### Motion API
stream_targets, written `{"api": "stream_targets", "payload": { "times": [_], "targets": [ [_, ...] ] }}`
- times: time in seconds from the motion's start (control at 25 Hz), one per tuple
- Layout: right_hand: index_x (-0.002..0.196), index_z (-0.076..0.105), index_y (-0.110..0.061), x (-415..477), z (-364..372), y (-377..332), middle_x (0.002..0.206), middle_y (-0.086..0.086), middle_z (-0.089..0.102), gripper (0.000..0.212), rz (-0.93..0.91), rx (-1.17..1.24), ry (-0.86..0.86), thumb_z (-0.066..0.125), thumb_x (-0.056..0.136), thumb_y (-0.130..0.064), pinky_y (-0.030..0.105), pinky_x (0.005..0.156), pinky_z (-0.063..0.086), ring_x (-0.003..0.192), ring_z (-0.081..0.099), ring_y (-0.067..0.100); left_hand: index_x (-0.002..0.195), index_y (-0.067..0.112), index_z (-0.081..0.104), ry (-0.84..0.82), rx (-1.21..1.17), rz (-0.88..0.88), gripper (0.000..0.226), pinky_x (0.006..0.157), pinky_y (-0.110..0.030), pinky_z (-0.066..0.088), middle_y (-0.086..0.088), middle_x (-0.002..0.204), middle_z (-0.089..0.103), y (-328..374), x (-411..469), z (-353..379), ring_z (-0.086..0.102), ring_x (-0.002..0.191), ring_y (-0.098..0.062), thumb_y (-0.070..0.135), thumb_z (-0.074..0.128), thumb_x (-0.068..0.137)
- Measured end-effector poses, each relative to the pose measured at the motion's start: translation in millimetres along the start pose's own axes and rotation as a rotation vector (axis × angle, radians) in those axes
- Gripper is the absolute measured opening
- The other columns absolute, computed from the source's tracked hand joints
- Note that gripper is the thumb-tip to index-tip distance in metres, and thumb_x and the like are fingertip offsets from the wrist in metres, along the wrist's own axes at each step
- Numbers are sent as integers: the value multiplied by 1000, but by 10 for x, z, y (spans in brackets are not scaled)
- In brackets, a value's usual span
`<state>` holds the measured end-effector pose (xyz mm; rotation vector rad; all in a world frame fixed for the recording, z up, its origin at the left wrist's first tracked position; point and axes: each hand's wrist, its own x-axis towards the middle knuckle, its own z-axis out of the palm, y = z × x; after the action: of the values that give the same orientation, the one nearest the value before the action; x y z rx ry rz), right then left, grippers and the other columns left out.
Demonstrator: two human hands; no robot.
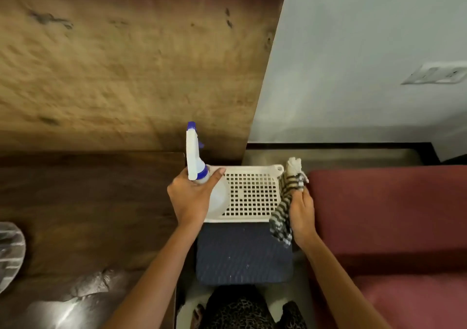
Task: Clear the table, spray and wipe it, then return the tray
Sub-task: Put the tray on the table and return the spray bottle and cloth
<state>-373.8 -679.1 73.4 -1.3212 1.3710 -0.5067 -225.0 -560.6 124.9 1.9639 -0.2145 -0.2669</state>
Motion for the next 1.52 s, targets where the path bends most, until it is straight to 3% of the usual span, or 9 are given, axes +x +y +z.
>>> {"api": "stream_targets", "payload": {
  "times": [0.16,0.32,0.44,0.68,0.96,1.12,1.2,1.32,1.52],
  "targets": [
    [114,52,-7,349,151,350,80,-2,59,25,-103,-147,-21,34,96,-9,23,66,41,67,52,7,93,3,67,21,21,19,40,67,-14,45,1,83,62,-528,139,447,59,74,-11,27,82,64],
    [141,31,-9,641,491,714,116,9,55,45,-239,-335,-15,34,96,-7,22,90,41,100,55,20,93,2,66,-13,9,41,46,66,3,43,2,84,64,-1002,229,792,61,71,-5,34,78,62],
    [147,15,-4,783,777,1013,153,16,22,52,-259,-493,-67,33,98,-6,37,116,19,143,18,26,87,10,66,7,-15,77,45,67,1,44,14,73,60,-1259,222,945,61,67,7,46,72,60],
    [148,2,-7,903,1087,1562,158,9,-1,61,-373,-829,-191,23,100,-38,37,116,-9,143,-12,20,86,4,67,42,8,133,39,65,1,42,18,74,58,-1582,141,1085,58,70,15,33,78,63],
    [144,-12,-20,918,1051,1676,154,6,-15,71,-438,-1051,-260,-2,88,-62,40,114,-13,139,-20,22,115,-3,57,-108,104,153,71,87,-4,42,-3,107,61,-1738,53,1019,58,101,-7,41,76,63],
    [148,3,-17,961,697,1508,154,2,-9,69,-453,-932,-138,8,93,-57,33,114,-12,142,-15,17,145,12,15,-362,194,90,113,110,-51,30,-11,151,24,-2035,-34,756,24,140,-27,71,64,63],
    [148,12,-13,990,446,1509,157,4,2,67,-397,-798,-56,16,95,-54,34,116,-6,143,-7,16,148,17,2,-429,103,43,108,115,-46,21,-2,157,6,-2141,-115,553,10,144,-21,76,50,71],
    [148,18,-11,1038,158,1570,156,5,19,59,-192,-473,-34,32,98,-40,32,117,13,144,12,16,147,18,18,-333,28,-150,82,104,-11,28,12,147,25,-2144,-81,447,27,136,-10,70,29,85],
    [143,32,-10,1067,116,1654,130,2,53,44,-123,-335,-110,38,100,-18,26,97,43,115,52,13,133,18,47,-286,151,-256,35,93,-24,43,2,123,58,-2186,133,628,54,110,-11,19,43,98]
  ]
}}
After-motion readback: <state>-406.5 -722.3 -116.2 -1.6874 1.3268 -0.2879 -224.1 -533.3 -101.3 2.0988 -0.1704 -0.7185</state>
